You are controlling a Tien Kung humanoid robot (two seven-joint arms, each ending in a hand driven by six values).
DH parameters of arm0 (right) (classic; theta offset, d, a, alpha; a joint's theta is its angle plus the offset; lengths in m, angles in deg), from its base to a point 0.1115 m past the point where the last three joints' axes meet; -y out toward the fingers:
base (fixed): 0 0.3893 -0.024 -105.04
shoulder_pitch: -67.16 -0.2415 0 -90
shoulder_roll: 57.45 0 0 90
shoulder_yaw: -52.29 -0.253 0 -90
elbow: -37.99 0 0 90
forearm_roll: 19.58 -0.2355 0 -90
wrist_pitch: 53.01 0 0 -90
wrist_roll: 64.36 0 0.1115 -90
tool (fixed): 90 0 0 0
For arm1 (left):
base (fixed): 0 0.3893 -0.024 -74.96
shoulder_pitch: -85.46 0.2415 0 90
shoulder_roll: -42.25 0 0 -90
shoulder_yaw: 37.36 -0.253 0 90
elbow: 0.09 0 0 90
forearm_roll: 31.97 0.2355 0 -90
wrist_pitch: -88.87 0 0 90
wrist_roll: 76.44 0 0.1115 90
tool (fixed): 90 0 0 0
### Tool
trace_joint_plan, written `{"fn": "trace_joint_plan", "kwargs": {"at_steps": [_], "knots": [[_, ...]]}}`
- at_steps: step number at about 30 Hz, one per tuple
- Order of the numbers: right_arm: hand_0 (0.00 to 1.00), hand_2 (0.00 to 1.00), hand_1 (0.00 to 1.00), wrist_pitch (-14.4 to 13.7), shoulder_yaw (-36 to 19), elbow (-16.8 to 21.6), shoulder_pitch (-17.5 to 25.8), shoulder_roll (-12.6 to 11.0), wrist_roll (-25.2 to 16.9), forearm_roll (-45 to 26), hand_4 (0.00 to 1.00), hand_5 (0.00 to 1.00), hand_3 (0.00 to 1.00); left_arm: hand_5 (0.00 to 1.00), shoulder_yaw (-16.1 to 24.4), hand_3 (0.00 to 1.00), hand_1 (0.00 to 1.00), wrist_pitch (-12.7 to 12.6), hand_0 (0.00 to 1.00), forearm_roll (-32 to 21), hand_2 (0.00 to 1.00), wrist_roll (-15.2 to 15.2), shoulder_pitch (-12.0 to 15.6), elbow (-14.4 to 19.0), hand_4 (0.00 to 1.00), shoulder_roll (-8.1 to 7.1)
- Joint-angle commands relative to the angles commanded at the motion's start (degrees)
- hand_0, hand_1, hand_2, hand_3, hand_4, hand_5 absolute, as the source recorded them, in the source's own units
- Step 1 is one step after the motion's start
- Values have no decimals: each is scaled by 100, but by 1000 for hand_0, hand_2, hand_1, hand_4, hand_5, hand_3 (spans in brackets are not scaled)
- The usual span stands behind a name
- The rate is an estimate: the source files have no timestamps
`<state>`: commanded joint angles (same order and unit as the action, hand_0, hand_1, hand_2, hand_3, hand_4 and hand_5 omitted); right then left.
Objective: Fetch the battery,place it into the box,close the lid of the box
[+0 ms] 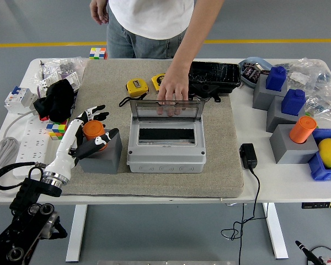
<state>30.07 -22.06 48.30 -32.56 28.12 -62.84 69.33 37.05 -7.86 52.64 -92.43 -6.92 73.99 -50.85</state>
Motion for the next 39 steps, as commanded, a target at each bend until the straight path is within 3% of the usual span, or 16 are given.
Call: {"fn": "trace_joint_plan", "kwargs": {"at_steps": [3,4,9,10,15,16,21,22,27,28,39], "knots": [[851,794,821,-2,39,0,-4,4,-7,-36,998,998,847,402,17,822,806,-48,696,70,761,12,-7,-32,998,-1],[851,794,821,-2,39,0,-4,4,-6,-35,998,998,847,322,18,806,799,-60,689,85,748,16,-9,-43,998,-2],[851,794,821,-1,27,0,-4,0,-5,-22,998,998,847,322,9,806,799,-111,689,150,748,30,-7,-68,998,-4],[851,793,821,0,21,0,-5,-2,-5,-18,998,998,847,258,3,772,752,-128,659,152,713,26,-7,-68,998,-2],[851,793,821,1,-11,0,-2,-6,-1,7,998,998,847,258,-33,772,752,-204,659,141,713,11,-24,-62,998,-4],[851,794,821,1,-7,0,-3,-6,-3,2,998,998,847,260,-40,726,695,-217,553,132,642,7,-29,-61,998,-5],[851,794,821,1,-5,0,-3,0,-5,-5,998,998,847,260,-74,726,695,-267,553,93,642,-15,-34,-63,998,-3],[851,793,821,1,-5,0,-3,1,-5,-5,998,998,847,274,-75,653,607,-290,417,81,570,-23,-38,-66,998,2],[851,793,821,-1,-21,0,-11,1,-6,6,998,998,847,274,-70,653,607,-356,417,52,570,-42,-55,-69,998,7],[851,793,821,-1,-21,0,-11,0,-6,6,998,998,847,276,-68,613,531,-362,326,49,508,-44,-57,-71,998,7],[851,794,821,-7,-33,0,-11,-1,-6,22,998,998,847,265,-80,606,522,-421,323,77,495,-57,-57,-65,998,23]]}}
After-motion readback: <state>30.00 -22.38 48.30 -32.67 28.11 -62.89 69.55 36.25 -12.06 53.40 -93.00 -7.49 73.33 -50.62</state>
